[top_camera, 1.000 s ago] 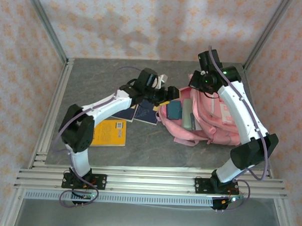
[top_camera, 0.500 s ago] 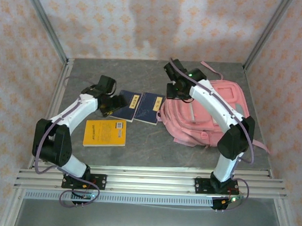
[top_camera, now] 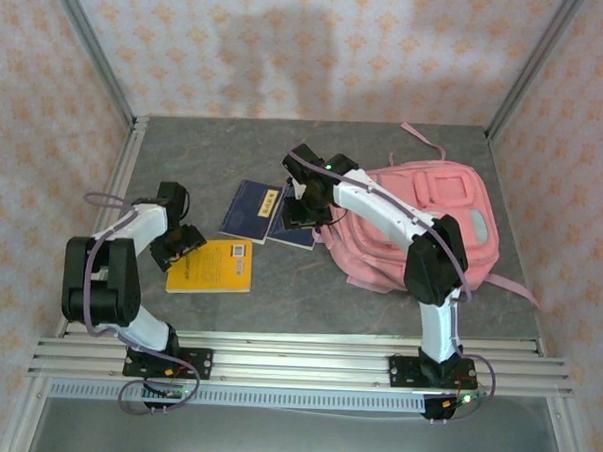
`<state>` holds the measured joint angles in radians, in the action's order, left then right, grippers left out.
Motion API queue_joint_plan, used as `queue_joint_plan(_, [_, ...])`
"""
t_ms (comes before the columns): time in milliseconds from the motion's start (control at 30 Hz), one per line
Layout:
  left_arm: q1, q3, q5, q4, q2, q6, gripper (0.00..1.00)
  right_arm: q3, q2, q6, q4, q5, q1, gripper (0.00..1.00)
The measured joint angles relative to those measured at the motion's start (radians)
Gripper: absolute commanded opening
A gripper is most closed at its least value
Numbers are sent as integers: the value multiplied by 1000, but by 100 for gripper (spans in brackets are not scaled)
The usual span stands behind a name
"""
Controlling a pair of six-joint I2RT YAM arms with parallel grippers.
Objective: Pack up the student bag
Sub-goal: Move the book to the center of the table.
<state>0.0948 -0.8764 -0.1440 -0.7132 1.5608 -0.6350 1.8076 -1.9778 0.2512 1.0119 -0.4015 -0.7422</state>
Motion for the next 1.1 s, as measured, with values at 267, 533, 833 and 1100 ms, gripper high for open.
queue_joint_plan(267, [-165, -27, -12, 34, 23, 28, 71, -101, -19, 36, -83, -93, -16, 38])
queue_joint_plan(533, [-305, -33, -140, 112, 31, -5, 71, -166, -89, 57, -132, -134, -29, 51])
queue_joint_plan(833, [-413, -192, -300, 142, 175, 23, 68, -96, -142, 13, -116, -23, -29, 57])
queue_joint_plan(1100, [-428, -269, -299, 121, 200, 32, 71, -80, -176, 9, -110, 89, -7, 59])
